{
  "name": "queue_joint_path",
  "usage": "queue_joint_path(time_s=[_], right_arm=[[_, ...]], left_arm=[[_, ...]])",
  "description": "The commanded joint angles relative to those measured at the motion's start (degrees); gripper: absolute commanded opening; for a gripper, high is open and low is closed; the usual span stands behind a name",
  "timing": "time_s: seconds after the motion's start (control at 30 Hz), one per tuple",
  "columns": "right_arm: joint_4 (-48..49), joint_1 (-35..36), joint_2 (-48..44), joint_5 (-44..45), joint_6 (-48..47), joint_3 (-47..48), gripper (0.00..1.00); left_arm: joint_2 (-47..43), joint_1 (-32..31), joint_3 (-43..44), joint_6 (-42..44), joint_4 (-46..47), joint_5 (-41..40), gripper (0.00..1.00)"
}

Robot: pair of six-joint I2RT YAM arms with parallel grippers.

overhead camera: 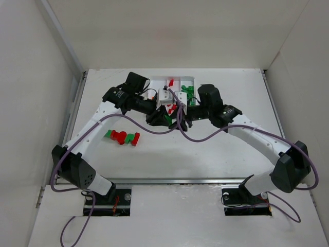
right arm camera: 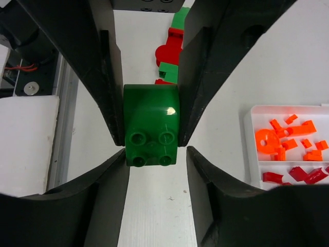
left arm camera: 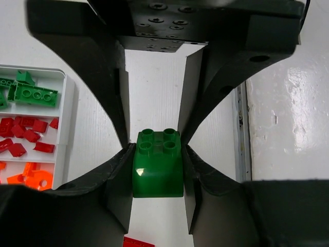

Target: Sort the legos into containers by color

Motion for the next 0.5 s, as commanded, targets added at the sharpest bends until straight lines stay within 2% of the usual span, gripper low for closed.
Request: queue_joint_path(time_s=[0.0, 0.13, 0.23, 0.33, 0.4, 0.47], right_arm=[[2.5, 0.7, 0.3, -1.8, 0.0, 3.1, 0.52], [2.5, 0.7, 1.4, -2.4, 0.5, 3.6, 0.37], [2.5, 0.7, 1.9, -2.9, 1.1, 3.6, 0.34], [2.5, 0.7, 1.9, -2.9, 1.6, 4.2, 0.34], [2.5, 0.7, 1.9, -2.4, 1.6, 4.2, 0.46], [2.5, 0.7, 1.9, -2.4, 1.6, 4.2, 0.52]], left_arm=[[-2.2, -0.7, 2.0, 1.1, -1.3, 3.8, 0.0], [-2.8, -1.3, 1.5, 1.1, -1.3, 3.2, 0.0], [-2.8, -1.3, 1.0, 0.5, -0.7, 2.6, 0.0], [-2.8, -1.3, 0.4, 0.5, -0.2, 2.6, 0.0], [-2.8, -1.3, 0.4, 0.5, -0.2, 2.0, 0.0], [-2.8, -1.3, 0.4, 0.0, 0.3, 1.5, 0.0]])
